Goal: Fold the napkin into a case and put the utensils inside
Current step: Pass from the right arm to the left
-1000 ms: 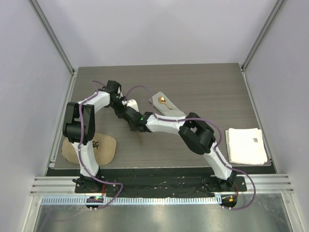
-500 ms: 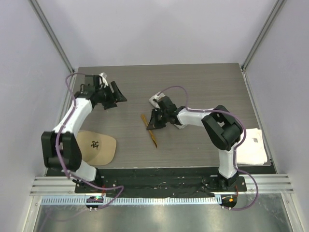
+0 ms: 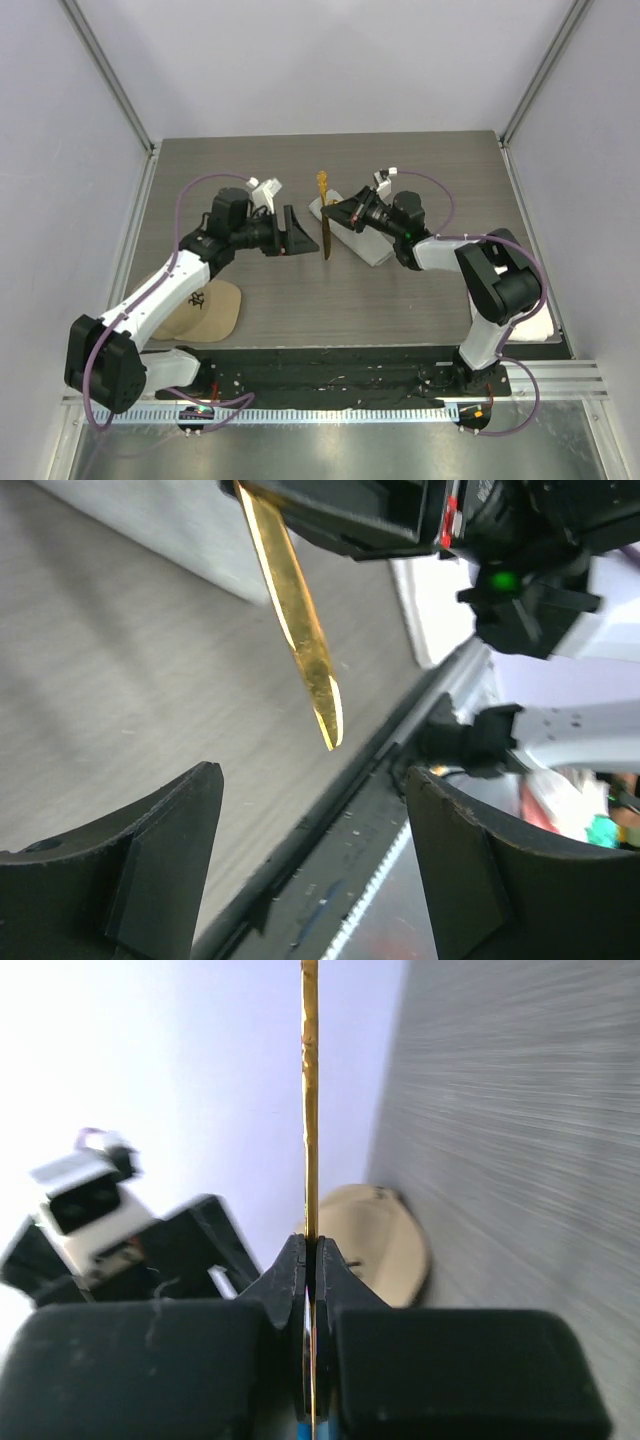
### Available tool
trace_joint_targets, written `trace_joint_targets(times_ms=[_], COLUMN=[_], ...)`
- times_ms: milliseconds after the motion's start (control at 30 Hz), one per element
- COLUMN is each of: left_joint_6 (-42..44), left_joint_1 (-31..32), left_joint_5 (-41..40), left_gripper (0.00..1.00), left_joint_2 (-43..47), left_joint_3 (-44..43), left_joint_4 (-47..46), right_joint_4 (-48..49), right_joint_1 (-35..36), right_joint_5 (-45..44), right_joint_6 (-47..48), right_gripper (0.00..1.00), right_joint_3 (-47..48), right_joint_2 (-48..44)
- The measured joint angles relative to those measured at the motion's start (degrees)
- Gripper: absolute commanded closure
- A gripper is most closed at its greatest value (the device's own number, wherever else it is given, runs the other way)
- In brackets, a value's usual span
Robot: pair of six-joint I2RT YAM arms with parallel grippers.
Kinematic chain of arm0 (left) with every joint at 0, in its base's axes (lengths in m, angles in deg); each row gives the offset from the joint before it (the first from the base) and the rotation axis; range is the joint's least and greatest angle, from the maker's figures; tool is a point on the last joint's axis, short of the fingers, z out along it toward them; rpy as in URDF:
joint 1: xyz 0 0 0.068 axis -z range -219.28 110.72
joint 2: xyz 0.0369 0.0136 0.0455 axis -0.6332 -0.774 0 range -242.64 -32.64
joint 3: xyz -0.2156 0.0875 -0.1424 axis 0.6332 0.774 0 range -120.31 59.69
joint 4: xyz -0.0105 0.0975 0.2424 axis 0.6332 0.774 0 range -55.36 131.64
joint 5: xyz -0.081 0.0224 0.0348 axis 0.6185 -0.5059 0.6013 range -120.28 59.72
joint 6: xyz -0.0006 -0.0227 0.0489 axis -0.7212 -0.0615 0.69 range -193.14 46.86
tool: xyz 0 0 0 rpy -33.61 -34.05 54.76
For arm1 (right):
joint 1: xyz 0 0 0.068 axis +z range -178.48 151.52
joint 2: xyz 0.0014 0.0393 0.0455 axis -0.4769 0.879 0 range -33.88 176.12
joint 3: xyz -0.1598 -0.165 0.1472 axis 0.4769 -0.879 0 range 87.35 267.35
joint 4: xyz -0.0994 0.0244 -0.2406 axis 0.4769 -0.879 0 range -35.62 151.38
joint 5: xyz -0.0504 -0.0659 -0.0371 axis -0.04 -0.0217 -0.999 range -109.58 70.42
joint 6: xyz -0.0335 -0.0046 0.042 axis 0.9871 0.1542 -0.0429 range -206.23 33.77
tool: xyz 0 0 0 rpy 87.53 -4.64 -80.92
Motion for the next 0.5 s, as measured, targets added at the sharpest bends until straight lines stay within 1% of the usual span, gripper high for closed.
trace_joint_targets(times_ms=[67, 133, 233, 300, 400, 433, 500], left_joint_6=[-2.32, -4.83, -8.5, -11.04, -17.09, -18.67, -21.0], left_joint_1=[2.36, 3.67, 4.35, 4.52, 5.22, 5.64, 6.91], left_joint_5=[0.57, 1.27, 2.12, 3.15, 4.52, 4.96, 6.21], left_gripper=[0.21, 0.21, 0.22, 0.24, 0.35, 0.45, 0.57], left_joint_2=[0.0, -0.17, -1.68, -3.63, -6.78, -7.96, -10.1], left_joint_3=[1.51, 2.64, 3.15, 3.43, 5.79, 5.99, 5.66], left_joint_4=[-2.91, -5.73, -10.38, -14.05, -22.67, -24.33, -28.0], right_joint_4=[7.06, 11.63, 14.64, 15.61, 16.87, 17.11, 17.31], right_joint_1=[0.28, 0.46, 0.61, 0.61, 0.61, 0.66, 0.72], right_joint_5=[-0.55, -1.18, -1.99, -2.32, -2.99, -3.21, -3.85], right_joint_6=[-4.02, -6.54, -8.35, -8.94, -9.29, -9.18, -8.66], right_gripper=[0.99, 0.99, 0.99, 0.99, 0.99, 0.99, 0.99], right_joint_3=[-2.1, -4.02, -6.16, -7.08, -8.15, -8.41, -9.29], right_joint_2=[0.0, -0.59, -2.4, -4.15, -6.69, -7.23, -8.2])
